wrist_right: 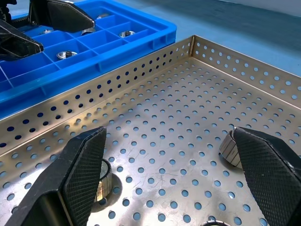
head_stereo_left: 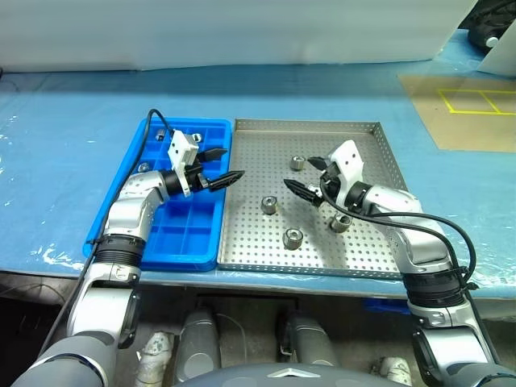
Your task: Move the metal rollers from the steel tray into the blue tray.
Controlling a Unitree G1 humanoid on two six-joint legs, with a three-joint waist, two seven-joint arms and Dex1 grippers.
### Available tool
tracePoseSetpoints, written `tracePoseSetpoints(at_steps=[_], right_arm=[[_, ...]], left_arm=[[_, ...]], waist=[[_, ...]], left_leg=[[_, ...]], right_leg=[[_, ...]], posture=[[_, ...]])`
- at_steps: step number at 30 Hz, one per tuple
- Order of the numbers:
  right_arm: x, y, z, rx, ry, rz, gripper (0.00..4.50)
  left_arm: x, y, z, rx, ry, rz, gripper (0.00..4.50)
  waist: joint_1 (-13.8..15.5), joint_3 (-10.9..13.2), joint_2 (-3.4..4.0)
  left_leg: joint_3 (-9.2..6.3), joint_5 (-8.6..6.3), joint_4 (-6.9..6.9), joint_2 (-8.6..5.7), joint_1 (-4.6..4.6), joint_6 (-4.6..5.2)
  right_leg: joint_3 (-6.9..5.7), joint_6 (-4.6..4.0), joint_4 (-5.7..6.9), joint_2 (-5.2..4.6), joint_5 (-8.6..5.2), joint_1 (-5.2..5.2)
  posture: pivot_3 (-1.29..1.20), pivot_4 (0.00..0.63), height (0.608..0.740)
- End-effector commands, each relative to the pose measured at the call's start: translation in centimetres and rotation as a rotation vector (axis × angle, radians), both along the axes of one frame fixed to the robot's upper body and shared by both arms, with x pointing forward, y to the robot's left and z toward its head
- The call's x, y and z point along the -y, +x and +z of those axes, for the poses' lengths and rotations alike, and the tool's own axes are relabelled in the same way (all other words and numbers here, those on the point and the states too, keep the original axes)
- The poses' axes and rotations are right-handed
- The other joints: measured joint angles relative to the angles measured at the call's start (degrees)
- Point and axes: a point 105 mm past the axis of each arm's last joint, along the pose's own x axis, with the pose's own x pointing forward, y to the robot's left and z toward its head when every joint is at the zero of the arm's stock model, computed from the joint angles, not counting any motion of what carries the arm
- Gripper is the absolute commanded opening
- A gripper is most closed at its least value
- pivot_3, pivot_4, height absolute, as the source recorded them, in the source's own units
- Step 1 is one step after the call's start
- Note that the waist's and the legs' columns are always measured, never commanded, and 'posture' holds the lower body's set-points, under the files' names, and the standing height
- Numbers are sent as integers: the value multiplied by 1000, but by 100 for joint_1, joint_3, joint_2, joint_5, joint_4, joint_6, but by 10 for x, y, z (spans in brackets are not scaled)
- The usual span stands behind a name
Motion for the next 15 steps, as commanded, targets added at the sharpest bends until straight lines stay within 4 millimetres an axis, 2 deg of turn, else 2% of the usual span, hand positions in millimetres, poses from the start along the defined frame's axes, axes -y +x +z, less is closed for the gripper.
tracePoseSetpoints(at_steps=[1, 9, 15], right_arm=[[-6, -5, 9, 39, 11, 31, 4416], [-3, -2, 11, 51, 5, 15, 4416], [2, -5, 16, 61, 3, 6, 4416]], left_arm=[[-2, -2, 11, 46, 11, -5, 4500], [-1, -1, 11, 49, 18, -9, 4500], [19, 1, 24, 48, -11, -82, 4500]], waist=[[0, 0, 0], [-2, 0, 0], [6, 0, 0]], left_leg=[[0, 0, 0, 0, 0, 0], [0, 0, 0, 0, 0, 0], [0, 0, 1, -1, -2, -1]], right_leg=[[0, 0, 0, 0, 0, 0], [0, 0, 0, 0, 0, 0], [0, 0, 0, 0, 0, 0]], posture=[[-182, 150, 740], [-195, 150, 740], [-227, 150, 740]])
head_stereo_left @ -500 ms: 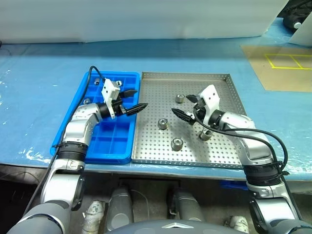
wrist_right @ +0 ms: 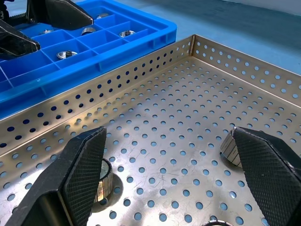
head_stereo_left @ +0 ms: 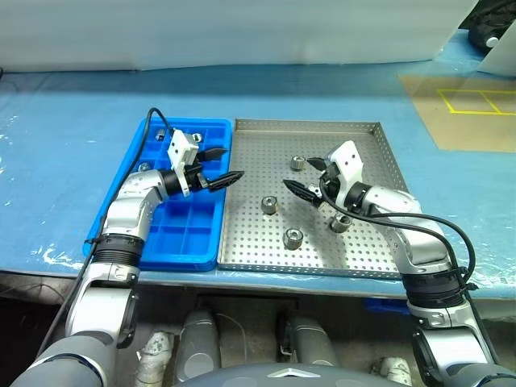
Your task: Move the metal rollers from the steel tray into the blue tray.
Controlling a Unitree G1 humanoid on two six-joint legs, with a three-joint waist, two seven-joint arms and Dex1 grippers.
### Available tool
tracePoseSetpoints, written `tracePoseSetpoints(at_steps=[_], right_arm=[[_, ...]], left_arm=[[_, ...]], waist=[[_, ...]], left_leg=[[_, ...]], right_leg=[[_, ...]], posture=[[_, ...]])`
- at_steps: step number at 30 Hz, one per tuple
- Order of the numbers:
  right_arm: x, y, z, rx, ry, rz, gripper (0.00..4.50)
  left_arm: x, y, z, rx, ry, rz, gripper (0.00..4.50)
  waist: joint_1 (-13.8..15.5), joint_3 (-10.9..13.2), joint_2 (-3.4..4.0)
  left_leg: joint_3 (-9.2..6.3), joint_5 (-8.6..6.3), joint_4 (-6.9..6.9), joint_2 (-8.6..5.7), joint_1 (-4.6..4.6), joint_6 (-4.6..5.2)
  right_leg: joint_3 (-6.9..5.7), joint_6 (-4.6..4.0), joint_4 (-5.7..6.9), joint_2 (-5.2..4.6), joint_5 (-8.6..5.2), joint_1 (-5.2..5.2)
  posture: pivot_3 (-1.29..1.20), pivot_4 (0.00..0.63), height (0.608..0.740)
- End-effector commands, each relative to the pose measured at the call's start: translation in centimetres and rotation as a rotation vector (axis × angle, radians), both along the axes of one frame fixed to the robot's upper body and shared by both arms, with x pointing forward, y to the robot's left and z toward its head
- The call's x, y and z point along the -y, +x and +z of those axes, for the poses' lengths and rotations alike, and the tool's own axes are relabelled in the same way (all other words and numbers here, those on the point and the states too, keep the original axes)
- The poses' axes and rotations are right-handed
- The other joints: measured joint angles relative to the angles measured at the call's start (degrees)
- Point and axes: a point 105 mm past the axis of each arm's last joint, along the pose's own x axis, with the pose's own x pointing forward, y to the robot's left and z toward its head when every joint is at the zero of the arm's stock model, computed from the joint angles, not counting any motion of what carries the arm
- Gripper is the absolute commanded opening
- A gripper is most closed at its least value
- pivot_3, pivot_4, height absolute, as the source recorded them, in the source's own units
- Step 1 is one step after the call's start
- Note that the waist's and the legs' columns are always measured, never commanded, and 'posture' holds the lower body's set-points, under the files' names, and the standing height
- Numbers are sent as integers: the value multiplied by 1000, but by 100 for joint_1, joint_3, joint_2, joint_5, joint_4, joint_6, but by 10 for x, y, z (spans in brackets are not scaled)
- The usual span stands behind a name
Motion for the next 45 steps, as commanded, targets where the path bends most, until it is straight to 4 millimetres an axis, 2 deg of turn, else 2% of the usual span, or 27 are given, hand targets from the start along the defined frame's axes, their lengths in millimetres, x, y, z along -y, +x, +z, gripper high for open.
tracePoseSetpoints(at_steps=[1, 4, 10, 13, 17, 22, 24, 27, 33, 40, 45], right_arm=[[3, -5, 17, 62, 3, 6, 4416], [12, -5, 17, 69, -13, -29, 4416], [16, -12, 19, 72, -3, -49, 4416], [11, -28, 20, 39, 15, 15, 4416], [0, -64, 18, -44, 4, 173, 4416], [0, -84, 8, -102, -50, 226, 4416], [1, -83, 5, -106, -60, 201, 4416], [1, -81, 3, -107, -44, 171, 4416], [5, -78, 0, -100, -44, 113, 4416], [10, -76, -4, -91, -53, 51, 4416], [13, -74, -4, -83, -53, 22, 4416]], left_arm=[[21, 0, 20, 49, 2, -96, 4500], [44, -3, 21, 54, 38, -199, 4500], [70, 2, 10, -52, 163, -352, 4500], [71, -1, -4, -85, 277, -445, 4500], [69, -3, -21, -100, 396, -505, 4500], [78, 5, -31, -62, 506, -469, 4500], [86, 6, -28, -65, 472, -471, 4500], [94, 4, -37, -70, 493, -471, 4500], [88, -3, -62, -84, 616, -508, 4500], [80, 5, -79, -82, 761, -428, 4500], [87, 4, -82, -78, 745, -417, 4500]], waist=[[7, 0, 0], [12, 0, 0], [-49, 0, 0], [-70, 0, 1], [-98, -1, 2], [-125, -1, 2], [-136, -1, 2], [-142, -1, 2], [-182, -1, 2], [-180, -2, 3], [-180, -2, 3]], left_leg=[[0, 0, 1, 0, 1, 0], [0, -1, 4, -2, 4, 2], [0, -3, 4, -2, 20, 5], [0, -3, 0, -3, 23, 6], [-1, -25, -4, -3, 27, 41], [-1, -47, 3, -3, 20, 78], [0, -54, 11, -4, 20, 89], [1, -56, 19, -4, 21, 93], [2, -56, 17, -3, 25, 92], [2, -56, 18, -3, 29, 93], [6, -57, 12, -2, 106, 91]], right_leg=[[0, 0, 0, -1, 0, 3], [1, 0, -3, -4, 0, 10], [1, 1, -9, 2, 0, 26], [3, 1, -15, 2, 0, 28], [-1, 8, -56, 2, 5, 56], [-1, 38, -108, -15, 23, 87], [0, 42, -117, -22, 26, 93], [0, 43, -118, -24, 26, 98], [1, 43, -117, -18, 26, 96], [1, 43, -119, -22, 26, 103], [4, 44, -127, -22, 25, 169]], posture=[[-239, 150, 740], [-262, 150, 740], [-316, 150, 740], [-351, 150, 740], [-377, 150, 740], [-403, 150, 740], [-410, 150, 740], [-425, 150, 740], [-455, 150, 740], [-475, 150, 740], [-486, 150, 740]])
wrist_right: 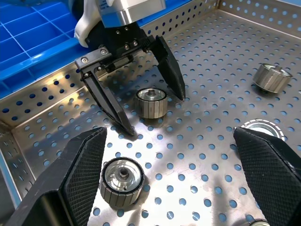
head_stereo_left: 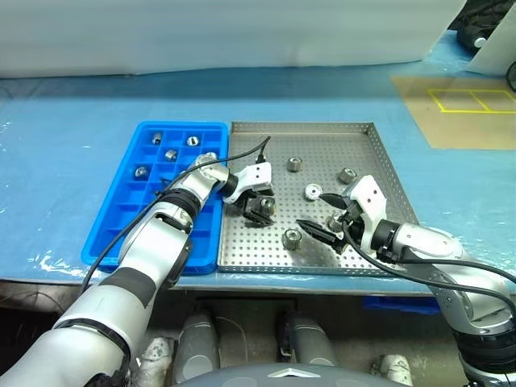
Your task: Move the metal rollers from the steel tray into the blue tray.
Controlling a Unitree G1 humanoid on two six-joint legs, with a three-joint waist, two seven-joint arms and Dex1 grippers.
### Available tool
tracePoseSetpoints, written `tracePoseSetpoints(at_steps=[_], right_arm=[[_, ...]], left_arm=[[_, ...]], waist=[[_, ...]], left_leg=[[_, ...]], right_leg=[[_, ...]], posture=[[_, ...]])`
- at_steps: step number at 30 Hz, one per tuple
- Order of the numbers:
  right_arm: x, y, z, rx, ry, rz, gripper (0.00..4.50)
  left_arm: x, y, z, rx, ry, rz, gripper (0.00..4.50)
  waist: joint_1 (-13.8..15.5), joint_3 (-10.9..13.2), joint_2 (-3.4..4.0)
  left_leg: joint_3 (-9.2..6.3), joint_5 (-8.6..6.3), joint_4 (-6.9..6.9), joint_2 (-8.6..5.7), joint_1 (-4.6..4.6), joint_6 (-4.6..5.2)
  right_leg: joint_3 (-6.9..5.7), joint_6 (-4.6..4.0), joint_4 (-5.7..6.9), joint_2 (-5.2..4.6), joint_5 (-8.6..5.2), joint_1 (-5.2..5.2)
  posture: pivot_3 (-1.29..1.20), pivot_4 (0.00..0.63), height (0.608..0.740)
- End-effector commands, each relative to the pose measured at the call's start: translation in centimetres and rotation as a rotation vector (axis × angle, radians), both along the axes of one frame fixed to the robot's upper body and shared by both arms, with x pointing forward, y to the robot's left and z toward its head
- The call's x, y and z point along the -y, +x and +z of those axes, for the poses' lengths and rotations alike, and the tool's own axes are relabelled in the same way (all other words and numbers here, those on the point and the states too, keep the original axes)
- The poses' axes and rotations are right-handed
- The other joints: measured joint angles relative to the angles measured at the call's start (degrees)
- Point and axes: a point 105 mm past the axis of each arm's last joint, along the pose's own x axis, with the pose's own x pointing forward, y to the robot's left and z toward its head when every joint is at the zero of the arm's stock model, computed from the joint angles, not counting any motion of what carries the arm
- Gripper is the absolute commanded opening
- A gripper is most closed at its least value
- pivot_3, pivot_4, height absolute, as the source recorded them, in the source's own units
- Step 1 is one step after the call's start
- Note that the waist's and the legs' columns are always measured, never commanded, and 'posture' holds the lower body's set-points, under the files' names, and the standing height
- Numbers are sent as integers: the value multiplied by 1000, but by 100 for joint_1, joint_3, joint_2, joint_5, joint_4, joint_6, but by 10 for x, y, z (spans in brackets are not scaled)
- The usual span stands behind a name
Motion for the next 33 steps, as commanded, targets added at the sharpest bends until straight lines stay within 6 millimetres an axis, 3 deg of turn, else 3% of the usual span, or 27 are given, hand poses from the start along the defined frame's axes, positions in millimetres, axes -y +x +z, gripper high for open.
tracePoseSetpoints(at_steps=[1, 5, 8, 12, 14, 16, 18, 22, 28, 33], right_arm=[[-1, -1, 11, 65, -2, -4, 4452], [-1, -1, 10, 65, -6, -10, 4464], [-1, -2, 10, 63, -7, -9, 4464], [-2, -1, 10, 62, -8, -2, 4464], [-2, 1, 9, 62, -12, -1, 4464], [-3, 1, 9, 62, -10, 5, 4464], [-4, 2, 10, 63, -8, 10, 4464], [-7, 5, 9, 62, -11, 32, 4464], [-16, 15, 14, 76, -12, 108, 4464], [-33, 32, 27, 113, -17, 232, 4464]], left_arm=[[3, -1, -5, -12, -4, 16, 4306], [3, 2, -6, 7, -6, 40, 3311], [4, 1, -6, 9, -17, 33, 3311], [1, 0, -7, -7, -22, 38, 2488], [0, 1, -8, 9, -19, 40, 2488], [-1, 1, -2, 5, -49, 29, 2158], [3, 5, 12, 20, -117, 37, 1895], [11, 8, 68, -26, -383, 16, 1895], [-24, 5, 101, 34, -458, -35, 1895], [-75, -5, 99, 107, -387, 2, 1895]], waist=[[1, 0, 0], [-3, -1, 1], [0, -2, 3], [-6, -2, 3], [-7, -2, 3], [-5, -2, 3], [-1, -2, 3], [4, -1, 3], [-2, -1, 4], [12, 0, 9]], left_leg=[[1, 0, -5, 0, 17, -1], [0, 0, -11, -2, 16, 0], [0, -3, -26, -2, 12, 6], [0, -10, -30, -2, 5, 16], [0, -10, -31, -1, 5, 17], [0, -10, -32, -1, 6, 16], [1, -10, -31, -1, 6, 15], [1, -9, -34, -1, -4, 15], [0, -8, -47, 0, -26, 14], [0, 0, -73, 3, -21, 2]], right_leg=[[1, 1, -5, 0, -1, 13], [4, 2, -22, -1, 0, 19], [4, 1, -43, 1, 1, 18], [3, 1, -57, 0, 1, 15], [3, 1, -59, 0, 1, 15], [3, 1, -59, 0, 1, 15], [3, 1, -58, 0, 1, 15], [4, 1, -58, -1, 1, 5], [4, -1, -55, 1, 2, -24], [8, -2, -51, 4, 1, -36]], posture=[[-486, 150, 740], [-487, 150, 740], [-481, 150, 740], [-470, 150, 740], [-463, 150, 740], [-455, 150, 740], [-444, 150, 740], [-407, 150, 740], [-323, 150, 740], [-206, 150, 740]])
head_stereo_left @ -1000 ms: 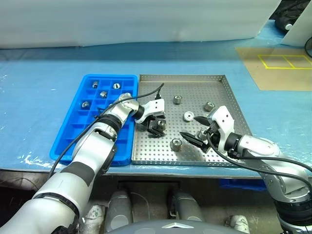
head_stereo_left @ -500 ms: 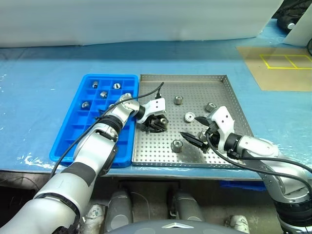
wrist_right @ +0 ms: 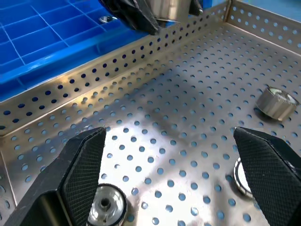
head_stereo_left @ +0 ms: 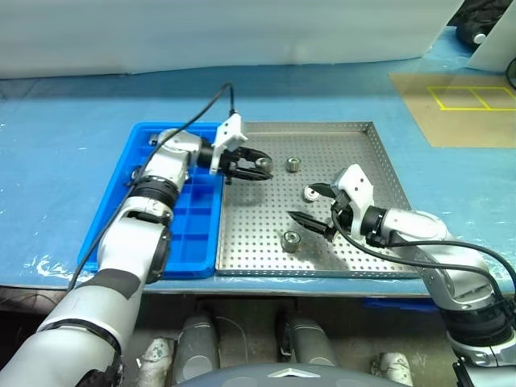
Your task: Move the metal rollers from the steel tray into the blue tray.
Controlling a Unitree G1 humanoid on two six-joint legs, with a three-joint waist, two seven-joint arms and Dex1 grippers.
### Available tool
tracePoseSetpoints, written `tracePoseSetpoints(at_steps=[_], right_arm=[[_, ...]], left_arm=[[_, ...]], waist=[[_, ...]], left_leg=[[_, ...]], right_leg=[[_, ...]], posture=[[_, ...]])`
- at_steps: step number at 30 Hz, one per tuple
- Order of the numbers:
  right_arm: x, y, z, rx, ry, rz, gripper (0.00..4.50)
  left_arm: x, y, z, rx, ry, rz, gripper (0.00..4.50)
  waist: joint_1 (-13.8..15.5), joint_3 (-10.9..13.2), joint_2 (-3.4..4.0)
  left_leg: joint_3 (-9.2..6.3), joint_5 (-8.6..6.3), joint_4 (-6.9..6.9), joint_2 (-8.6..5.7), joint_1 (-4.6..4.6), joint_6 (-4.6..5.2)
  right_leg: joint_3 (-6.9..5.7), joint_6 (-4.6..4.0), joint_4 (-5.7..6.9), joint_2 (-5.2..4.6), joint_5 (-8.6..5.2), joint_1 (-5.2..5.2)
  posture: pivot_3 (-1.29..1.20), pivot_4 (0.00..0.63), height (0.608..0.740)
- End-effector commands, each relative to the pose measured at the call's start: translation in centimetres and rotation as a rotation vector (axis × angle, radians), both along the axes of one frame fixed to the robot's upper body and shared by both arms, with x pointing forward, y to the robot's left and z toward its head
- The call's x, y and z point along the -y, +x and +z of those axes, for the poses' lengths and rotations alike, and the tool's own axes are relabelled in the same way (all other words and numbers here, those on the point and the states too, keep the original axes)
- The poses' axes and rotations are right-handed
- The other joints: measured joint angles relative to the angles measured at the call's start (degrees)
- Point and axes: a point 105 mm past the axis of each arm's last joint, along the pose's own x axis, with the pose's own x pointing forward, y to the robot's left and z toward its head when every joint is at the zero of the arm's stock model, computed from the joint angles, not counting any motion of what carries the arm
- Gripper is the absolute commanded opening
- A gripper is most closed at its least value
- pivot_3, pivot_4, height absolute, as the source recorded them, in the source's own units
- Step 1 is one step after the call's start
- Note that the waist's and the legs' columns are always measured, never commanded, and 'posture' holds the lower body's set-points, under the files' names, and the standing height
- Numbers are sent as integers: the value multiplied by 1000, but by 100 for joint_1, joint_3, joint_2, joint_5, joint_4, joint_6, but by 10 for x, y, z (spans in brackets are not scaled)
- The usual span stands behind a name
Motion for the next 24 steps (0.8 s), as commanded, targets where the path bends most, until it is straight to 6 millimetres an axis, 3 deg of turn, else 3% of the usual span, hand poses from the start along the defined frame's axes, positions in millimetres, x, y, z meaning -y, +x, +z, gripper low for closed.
tracePoseSetpoints(at_steps=[1, 4, 10, 13, 18, 24], right_arm=[[-17, 8, 18, 65, 12, 108, 4464], [-33, 18, 23, 85, 11, 190, 4464], [-67, 35, 26, 115, -3, 352, 4464], [-77, 44, 30, 130, -10, 406, 4464], [-87, 42, 31, 135, 3, 471, 4464], [-92, 33, 30, 111, 28, 523, 4464]], left_arm=[[-29, -8, 9, 49, 17, 41, 1895], [-55, -17, 5, 107, 82, 107, 1895], [-103, -27, 18, 168, 60, 354, 1895], [-138, -38, 4, 151, 106, 504, 1895], [-175, -50, -7, 117, 94, 703, 1895], [-190, -58, -24, 62, 88, 793, 1895]], waist=[[20, 1, 1], [79, 1, 1], [314, 2, 2], [336, 2, 3], [515, 3, 1], [655, 3, 0]], left_leg=[[0, 1, -3, 0, -1, -1], [-1, 7, -6, 1, -23, -10], [0, 18, 23, 3, -85, -29], [-1, 17, 24, 8, -80, -30], [-3, 19, 24, 7, -82, -34], [-6, 21, 29, 7, -80, -37]], right_leg=[[-2, 0, 2, -1, 0, -1], [-7, -1, 16, -2, 0, -26], [-32, -19, 85, -3, -11, -91], [-34, -24, 92, -2, -13, -92], [-36, -25, 90, -3, -14, -91], [-35, -24, 91, -3, -14, -88]], posture=[[-189, 150, 740], [-117, 150, 740], [49, 150, 740], [94, 150, 740], [138, 150, 740], [148, 150, 740]])
